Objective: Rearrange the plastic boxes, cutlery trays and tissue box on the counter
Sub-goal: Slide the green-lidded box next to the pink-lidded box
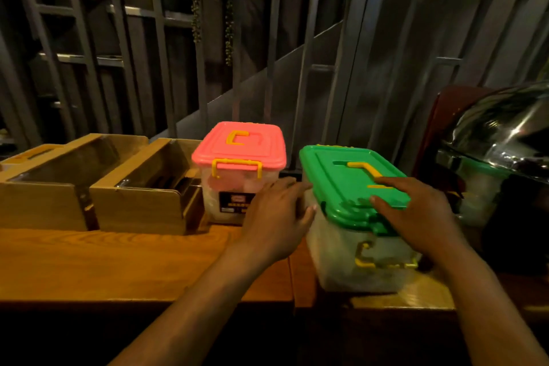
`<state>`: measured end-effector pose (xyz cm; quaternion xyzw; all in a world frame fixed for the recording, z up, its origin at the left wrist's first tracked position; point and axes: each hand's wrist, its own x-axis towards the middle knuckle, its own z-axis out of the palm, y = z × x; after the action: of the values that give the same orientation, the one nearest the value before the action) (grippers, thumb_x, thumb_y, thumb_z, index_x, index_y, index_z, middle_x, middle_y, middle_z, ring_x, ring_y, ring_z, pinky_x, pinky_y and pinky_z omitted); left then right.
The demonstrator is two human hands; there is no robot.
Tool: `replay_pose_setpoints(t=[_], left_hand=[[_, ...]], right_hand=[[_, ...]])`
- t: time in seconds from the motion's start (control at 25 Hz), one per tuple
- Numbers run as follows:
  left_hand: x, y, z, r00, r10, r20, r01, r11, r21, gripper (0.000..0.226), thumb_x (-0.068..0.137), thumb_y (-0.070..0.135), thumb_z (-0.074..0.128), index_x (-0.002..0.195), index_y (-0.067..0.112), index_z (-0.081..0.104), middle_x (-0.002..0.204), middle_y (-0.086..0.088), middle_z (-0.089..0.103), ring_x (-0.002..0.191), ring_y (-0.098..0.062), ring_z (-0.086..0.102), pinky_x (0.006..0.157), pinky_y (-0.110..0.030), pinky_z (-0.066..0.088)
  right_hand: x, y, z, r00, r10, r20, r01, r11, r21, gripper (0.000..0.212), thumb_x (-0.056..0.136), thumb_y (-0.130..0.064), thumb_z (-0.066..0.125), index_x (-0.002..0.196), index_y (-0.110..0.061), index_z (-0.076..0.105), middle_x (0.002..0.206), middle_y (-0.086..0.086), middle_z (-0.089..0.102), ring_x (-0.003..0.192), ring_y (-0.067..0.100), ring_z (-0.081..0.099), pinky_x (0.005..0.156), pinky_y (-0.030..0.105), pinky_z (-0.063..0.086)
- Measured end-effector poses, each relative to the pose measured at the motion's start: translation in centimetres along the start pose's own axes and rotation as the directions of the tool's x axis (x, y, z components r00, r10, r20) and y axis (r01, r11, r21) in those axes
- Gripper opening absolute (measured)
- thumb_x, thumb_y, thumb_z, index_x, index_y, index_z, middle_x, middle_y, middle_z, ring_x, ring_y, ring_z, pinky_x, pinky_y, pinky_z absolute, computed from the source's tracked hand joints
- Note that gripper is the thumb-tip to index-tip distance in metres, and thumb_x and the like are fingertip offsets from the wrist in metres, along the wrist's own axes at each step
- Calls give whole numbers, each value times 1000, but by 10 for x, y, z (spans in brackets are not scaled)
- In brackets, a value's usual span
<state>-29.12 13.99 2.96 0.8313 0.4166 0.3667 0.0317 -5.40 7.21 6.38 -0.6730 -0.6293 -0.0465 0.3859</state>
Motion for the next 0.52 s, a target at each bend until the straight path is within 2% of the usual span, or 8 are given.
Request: replay_pose_setpoints(t=[0.04,0.12,0.2,0.28,0.4,0.52], left_hand=[[1,19,12,1000,-5,-1,5,1000,-4,54,86,54,45,131,28,57,130,-1,59,122,-21,49,102,-37,40],[1,55,36,999,-13,34,13,1000,12,60,84,61,40,134,31,53,135,-2,56,127,-20,45,105,-37,39],[1,80,57,996,-32,84,24,995,94,66,82,68,35,139,35,46,144,-3,48,135,-22,36,110,-39,34],[-2,87,70,994,-67,84,49,979,197,72,79,74,32,141,39,41,148,-1,42,140,-25,28,111,-42,30],[-2,91,74,994,-102,43,85,952,294,71,77,76,38,139,42,37,142,0,44,140,-26,27,107,-48,35],[-3,88,75,995,-96,30,79,934,348,69,79,74,38,139,39,39,137,-2,49,136,-27,34,102,-48,40]], right_hand=[[-3,24,-11,999,27,42,-26,999,-28,42,76,-36,76,115,-23,68,124,7,65,113,24,60,91,26,38],[-7,64,-22,987,58,152,-47,996,-75,59,72,-58,69,122,-27,64,132,7,58,122,25,52,101,38,42],[-9,90,-19,976,30,215,-14,997,-75,78,65,-79,55,128,-35,58,138,5,51,129,25,43,107,47,37],[-3,104,-16,968,-27,249,43,997,-58,88,57,-90,51,131,-43,53,143,1,46,135,27,35,111,52,32],[13,115,-21,919,-58,391,102,991,-91,109,40,-96,54,138,-53,37,153,-5,31,142,28,24,114,55,27],[20,114,-16,926,-93,365,151,979,-134,114,37,-93,52,140,-49,36,154,-2,33,138,28,29,113,51,29]])
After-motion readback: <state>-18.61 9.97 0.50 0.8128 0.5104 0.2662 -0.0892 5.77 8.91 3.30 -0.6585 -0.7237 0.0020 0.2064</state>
